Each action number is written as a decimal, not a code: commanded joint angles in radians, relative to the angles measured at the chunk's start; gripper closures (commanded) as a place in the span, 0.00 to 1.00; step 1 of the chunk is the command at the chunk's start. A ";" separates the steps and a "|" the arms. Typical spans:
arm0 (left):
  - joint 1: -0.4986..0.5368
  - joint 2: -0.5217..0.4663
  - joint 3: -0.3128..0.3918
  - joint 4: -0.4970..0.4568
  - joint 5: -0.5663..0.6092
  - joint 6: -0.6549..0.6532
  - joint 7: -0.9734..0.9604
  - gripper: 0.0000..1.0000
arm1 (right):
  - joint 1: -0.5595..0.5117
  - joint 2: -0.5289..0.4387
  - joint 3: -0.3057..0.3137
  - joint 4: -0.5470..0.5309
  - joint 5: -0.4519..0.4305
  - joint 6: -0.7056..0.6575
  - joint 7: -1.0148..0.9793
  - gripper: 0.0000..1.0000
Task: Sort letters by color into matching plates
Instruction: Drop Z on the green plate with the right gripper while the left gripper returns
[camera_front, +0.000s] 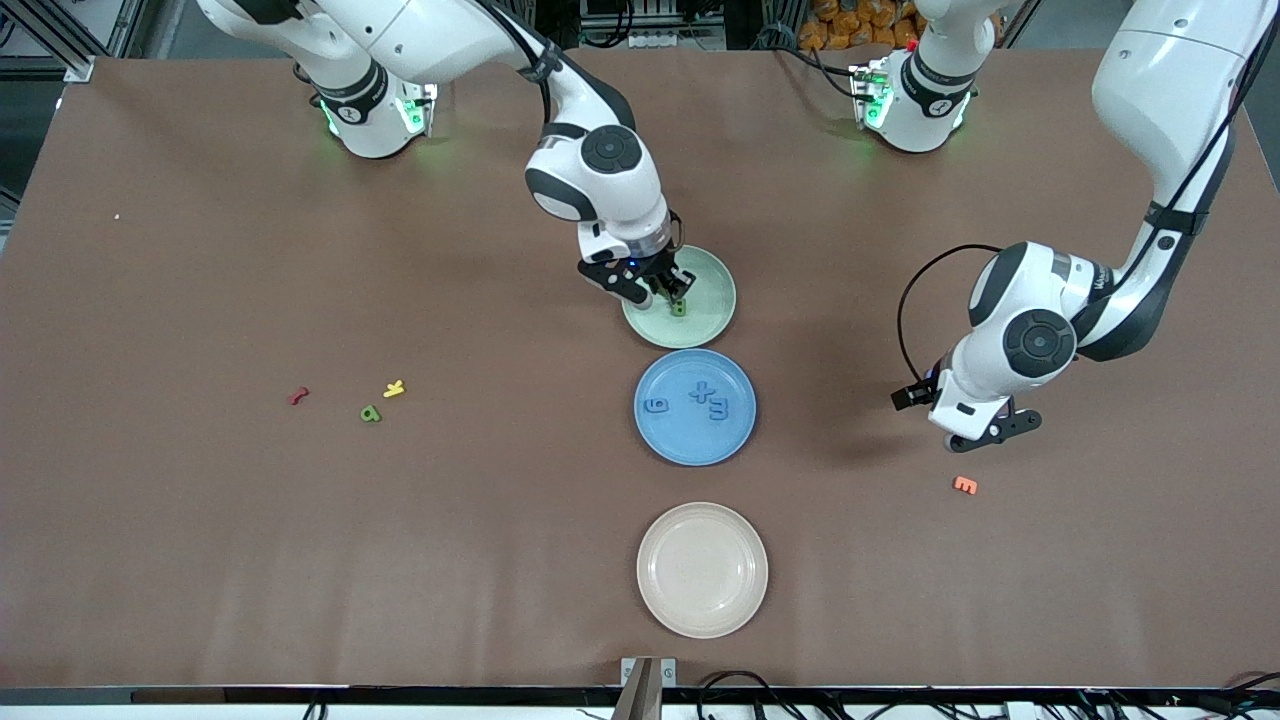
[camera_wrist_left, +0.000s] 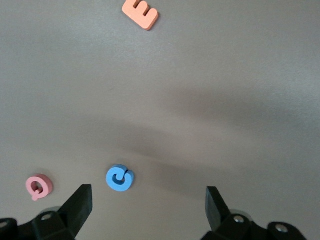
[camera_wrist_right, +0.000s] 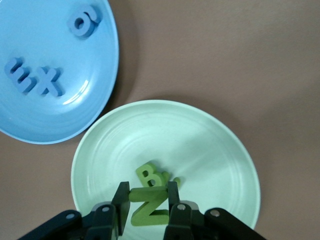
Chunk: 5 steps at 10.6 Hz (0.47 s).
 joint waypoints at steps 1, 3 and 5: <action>-0.012 -0.050 0.041 -0.047 -0.037 0.037 0.128 0.00 | 0.020 0.052 -0.001 0.085 -0.028 -0.039 0.039 1.00; -0.046 -0.048 0.093 -0.047 -0.038 0.047 0.263 0.00 | 0.041 0.081 -0.001 0.100 -0.035 -0.030 0.039 0.99; -0.093 -0.042 0.138 -0.047 -0.046 0.081 0.308 0.00 | 0.044 0.084 -0.001 0.111 -0.031 -0.030 0.055 0.32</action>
